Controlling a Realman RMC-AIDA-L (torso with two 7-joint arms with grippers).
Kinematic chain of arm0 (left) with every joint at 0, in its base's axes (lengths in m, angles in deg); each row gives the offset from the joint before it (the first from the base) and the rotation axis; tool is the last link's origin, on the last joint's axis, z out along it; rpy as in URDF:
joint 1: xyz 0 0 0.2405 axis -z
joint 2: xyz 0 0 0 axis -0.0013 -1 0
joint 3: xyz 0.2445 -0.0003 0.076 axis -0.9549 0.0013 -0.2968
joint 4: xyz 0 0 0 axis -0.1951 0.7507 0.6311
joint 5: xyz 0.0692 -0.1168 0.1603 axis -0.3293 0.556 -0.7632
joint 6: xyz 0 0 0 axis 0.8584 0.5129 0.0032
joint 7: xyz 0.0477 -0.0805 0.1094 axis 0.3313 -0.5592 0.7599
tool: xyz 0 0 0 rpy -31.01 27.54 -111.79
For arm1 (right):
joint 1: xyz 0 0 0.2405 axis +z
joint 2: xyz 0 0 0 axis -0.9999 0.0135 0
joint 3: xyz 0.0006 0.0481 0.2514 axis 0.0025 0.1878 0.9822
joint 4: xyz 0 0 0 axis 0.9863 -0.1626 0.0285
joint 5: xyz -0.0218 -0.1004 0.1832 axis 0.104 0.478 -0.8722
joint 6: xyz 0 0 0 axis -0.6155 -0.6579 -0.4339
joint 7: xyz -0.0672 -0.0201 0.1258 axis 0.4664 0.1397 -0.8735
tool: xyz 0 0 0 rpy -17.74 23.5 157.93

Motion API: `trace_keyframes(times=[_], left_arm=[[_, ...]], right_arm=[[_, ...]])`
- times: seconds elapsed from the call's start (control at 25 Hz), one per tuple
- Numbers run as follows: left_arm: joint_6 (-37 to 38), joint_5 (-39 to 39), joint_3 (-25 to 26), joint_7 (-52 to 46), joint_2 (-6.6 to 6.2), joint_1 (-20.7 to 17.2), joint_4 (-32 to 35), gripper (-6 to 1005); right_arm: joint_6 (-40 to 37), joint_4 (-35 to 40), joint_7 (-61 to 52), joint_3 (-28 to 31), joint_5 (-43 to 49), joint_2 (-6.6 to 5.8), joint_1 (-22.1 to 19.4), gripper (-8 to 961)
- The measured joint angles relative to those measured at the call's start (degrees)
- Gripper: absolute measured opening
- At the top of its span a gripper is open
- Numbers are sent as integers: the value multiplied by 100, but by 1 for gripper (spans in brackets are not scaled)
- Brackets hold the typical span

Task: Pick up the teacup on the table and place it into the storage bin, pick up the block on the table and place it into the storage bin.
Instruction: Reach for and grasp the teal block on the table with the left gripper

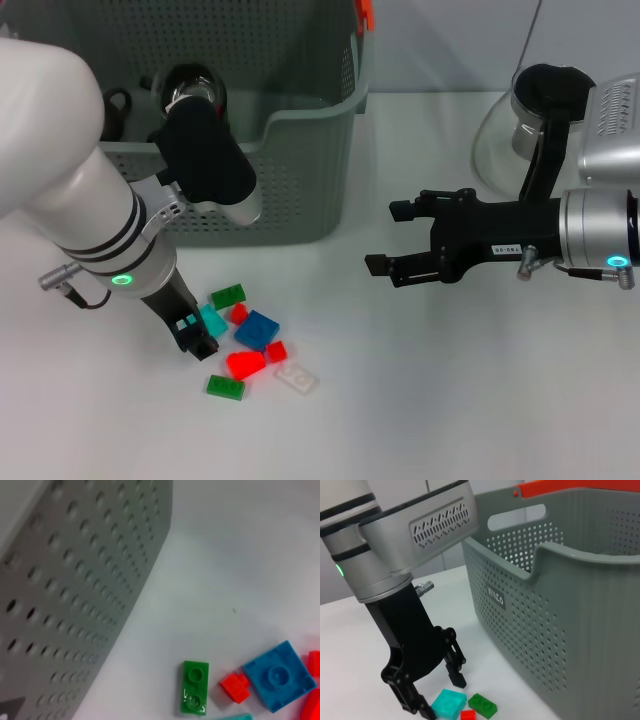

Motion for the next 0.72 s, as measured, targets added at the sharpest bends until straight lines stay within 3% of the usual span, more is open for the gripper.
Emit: trace_keyframes(times=[0.72], left_arm=[[123, 48, 27, -200, 23, 28, 71, 441]], right_arm=[[-24, -14, 7, 0, 0, 0, -62, 916]])
